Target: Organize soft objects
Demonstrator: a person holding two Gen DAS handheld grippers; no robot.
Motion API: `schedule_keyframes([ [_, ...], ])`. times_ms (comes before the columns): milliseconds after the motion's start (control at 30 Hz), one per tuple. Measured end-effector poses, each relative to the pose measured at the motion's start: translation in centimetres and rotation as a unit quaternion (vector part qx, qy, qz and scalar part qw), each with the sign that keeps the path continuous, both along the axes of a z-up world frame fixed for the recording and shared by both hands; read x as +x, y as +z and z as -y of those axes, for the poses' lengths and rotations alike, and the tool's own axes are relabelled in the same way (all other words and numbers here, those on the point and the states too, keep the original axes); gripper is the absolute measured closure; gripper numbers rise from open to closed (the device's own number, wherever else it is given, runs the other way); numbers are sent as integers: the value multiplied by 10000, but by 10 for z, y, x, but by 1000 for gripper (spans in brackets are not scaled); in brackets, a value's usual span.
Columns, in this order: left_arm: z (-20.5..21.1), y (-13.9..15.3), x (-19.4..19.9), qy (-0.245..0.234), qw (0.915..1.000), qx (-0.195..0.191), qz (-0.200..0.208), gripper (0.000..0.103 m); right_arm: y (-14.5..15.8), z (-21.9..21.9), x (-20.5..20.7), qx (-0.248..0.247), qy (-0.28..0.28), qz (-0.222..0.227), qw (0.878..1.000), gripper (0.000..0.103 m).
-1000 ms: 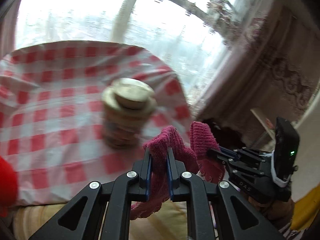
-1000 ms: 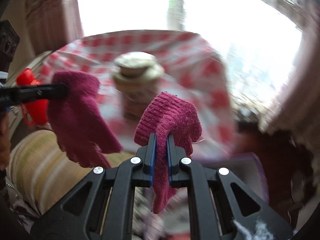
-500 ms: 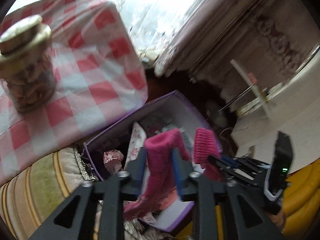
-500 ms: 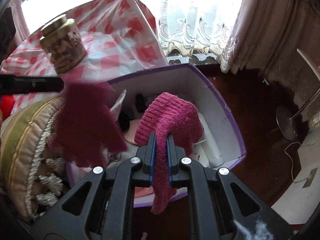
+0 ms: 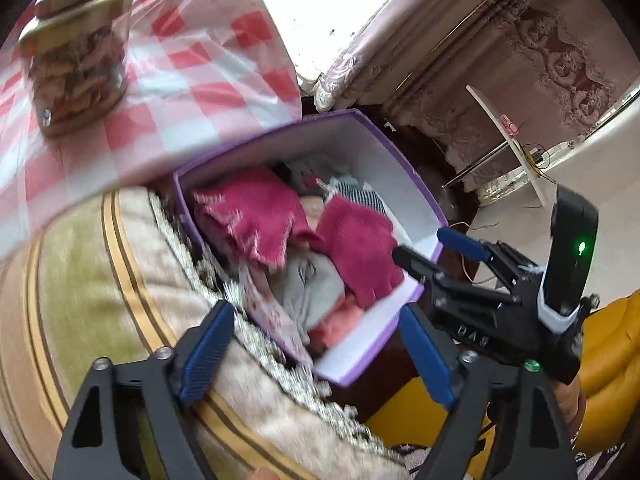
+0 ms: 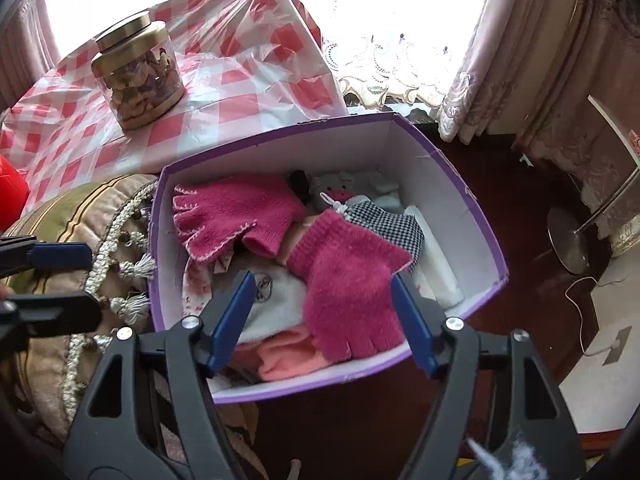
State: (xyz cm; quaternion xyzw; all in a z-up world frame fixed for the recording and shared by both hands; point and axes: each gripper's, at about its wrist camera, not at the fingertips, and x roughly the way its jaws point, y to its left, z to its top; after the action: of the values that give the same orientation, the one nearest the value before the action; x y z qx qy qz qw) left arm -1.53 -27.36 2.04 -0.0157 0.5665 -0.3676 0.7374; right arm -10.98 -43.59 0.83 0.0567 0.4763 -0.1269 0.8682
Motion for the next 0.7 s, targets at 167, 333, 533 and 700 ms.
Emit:
schedule_keyframes([
  [167,-1,-3,-10,83,9998,-16,186,16,2,-3,-3,-74,-35,-17,10000,29],
  [333,6,-6,-7,138,9997,85,176,14,1,0,-4,-60,-78,-41,9999,29],
  [533,13,-10,-6,89,9997,161,149,7,-1,3,-3,-44,-108,-61,9999,29],
  [700,14,-12,-5,143,9996,72,219,6,-2,3,-3,-29,-132,-83,9999,29],
])
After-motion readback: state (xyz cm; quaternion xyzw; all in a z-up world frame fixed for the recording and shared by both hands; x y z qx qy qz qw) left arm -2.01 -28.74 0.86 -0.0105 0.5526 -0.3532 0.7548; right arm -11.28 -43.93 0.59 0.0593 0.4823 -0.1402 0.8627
